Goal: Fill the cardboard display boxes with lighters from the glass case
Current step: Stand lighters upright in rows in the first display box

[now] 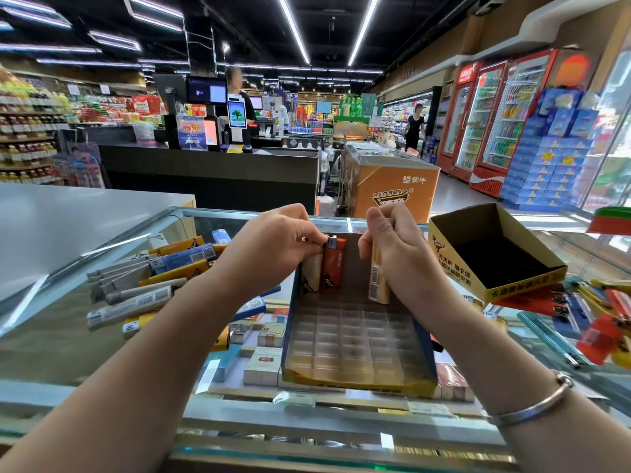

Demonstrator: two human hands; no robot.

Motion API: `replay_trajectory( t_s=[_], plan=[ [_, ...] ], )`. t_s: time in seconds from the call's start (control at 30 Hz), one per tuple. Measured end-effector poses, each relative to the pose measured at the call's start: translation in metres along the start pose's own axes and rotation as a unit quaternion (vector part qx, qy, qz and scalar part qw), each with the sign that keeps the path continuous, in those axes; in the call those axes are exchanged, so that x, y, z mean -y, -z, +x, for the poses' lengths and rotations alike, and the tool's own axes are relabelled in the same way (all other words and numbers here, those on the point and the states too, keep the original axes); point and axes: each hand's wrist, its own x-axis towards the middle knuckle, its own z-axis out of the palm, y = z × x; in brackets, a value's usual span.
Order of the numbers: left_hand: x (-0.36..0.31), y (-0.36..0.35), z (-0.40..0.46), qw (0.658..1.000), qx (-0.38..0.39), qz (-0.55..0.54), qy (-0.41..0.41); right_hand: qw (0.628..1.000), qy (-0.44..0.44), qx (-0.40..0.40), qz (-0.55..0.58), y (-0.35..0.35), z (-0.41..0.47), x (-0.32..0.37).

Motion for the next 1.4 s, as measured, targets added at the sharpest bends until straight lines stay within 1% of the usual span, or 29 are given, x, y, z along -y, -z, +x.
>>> replay_trajectory(
  t_s=[0.13, 0.2, 0.3, 0.4, 0.47, 0.63, 0.73, 0.83, 0.9, 1.0, 1.03, 1.1, 1.17, 1.2, 1.23, 1.27, 1.33, 1.4],
  plan=[
    [0.000, 0.000, 0.001, 0.999, 0.031, 0.007, 0.010, 0.993, -0.065, 0.079, 0.053, 0.003, 0.001, -0.003],
    [0.001, -0.001, 0.000, 0.999, 0.036, 0.010, 0.016, 0.987, -0.081, 0.121, 0.068, 0.002, 0.002, -0.005],
    [0.001, -0.002, -0.001, 0.999, -0.006, -0.021, 0.027, 0.984, -0.069, 0.148, 0.072, 0.002, 0.003, -0.006],
    [-0.005, 0.001, 0.000, 0.993, -0.059, -0.095, 0.029, 0.985, -0.036, 0.163, 0.031, 0.004, 0.001, -0.005],
    [-0.011, 0.001, 0.000, 0.990, -0.068, -0.120, 0.014, 0.987, -0.014, 0.159, 0.002, 0.004, 0.001, -0.004],
    [-0.027, -0.006, -0.002, 0.991, -0.003, -0.130, -0.017, 0.985, 0.012, 0.175, 0.003, 0.003, -0.003, 0.001],
    [-0.026, -0.006, -0.002, 0.991, 0.007, -0.134, -0.013, 0.982, -0.001, 0.188, 0.001, 0.003, -0.004, 0.001],
    [-0.023, -0.004, -0.002, 0.991, 0.018, -0.134, 0.003, 0.979, -0.013, 0.202, 0.029, -0.001, -0.005, 0.000],
    [-0.020, -0.002, -0.002, 0.990, 0.026, -0.138, 0.021, 0.979, -0.009, 0.200, 0.030, 0.000, -0.004, -0.001],
    [-0.016, 0.003, -0.002, 0.977, 0.006, -0.203, 0.060, 0.983, 0.003, 0.182, 0.012, 0.002, -0.002, -0.001],
    [-0.013, 0.005, -0.002, 0.974, -0.003, -0.215, 0.073, 0.988, 0.017, 0.155, 0.000, 0.002, -0.002, -0.001],
    [-0.007, 0.008, -0.002, 0.971, -0.002, -0.221, 0.094, 0.995, 0.064, 0.055, -0.056, 0.005, 0.000, -0.002],
    [-0.003, 0.010, -0.001, 0.970, 0.013, -0.220, 0.105, 0.985, 0.096, -0.057, -0.134, 0.010, 0.004, -0.004],
    [-0.002, 0.011, -0.002, 0.970, 0.024, -0.217, 0.104, 0.978, 0.092, -0.089, -0.165, 0.014, 0.006, -0.005],
    [-0.002, 0.011, -0.002, 0.972, 0.037, -0.212, 0.098, 0.974, 0.075, -0.101, -0.191, 0.016, 0.008, -0.007],
    [-0.004, 0.011, -0.002, 0.973, 0.050, -0.207, 0.088, 0.972, 0.049, -0.092, -0.212, 0.019, 0.009, -0.010],
    [-0.006, 0.009, -0.002, 0.975, 0.067, -0.202, 0.070, 0.972, -0.003, -0.045, -0.232, 0.021, 0.011, -0.017],
    [-0.007, 0.009, -0.003, 0.977, 0.067, -0.193, 0.052, 0.973, -0.031, -0.001, -0.230, 0.019, 0.010, -0.021]
  ],
)
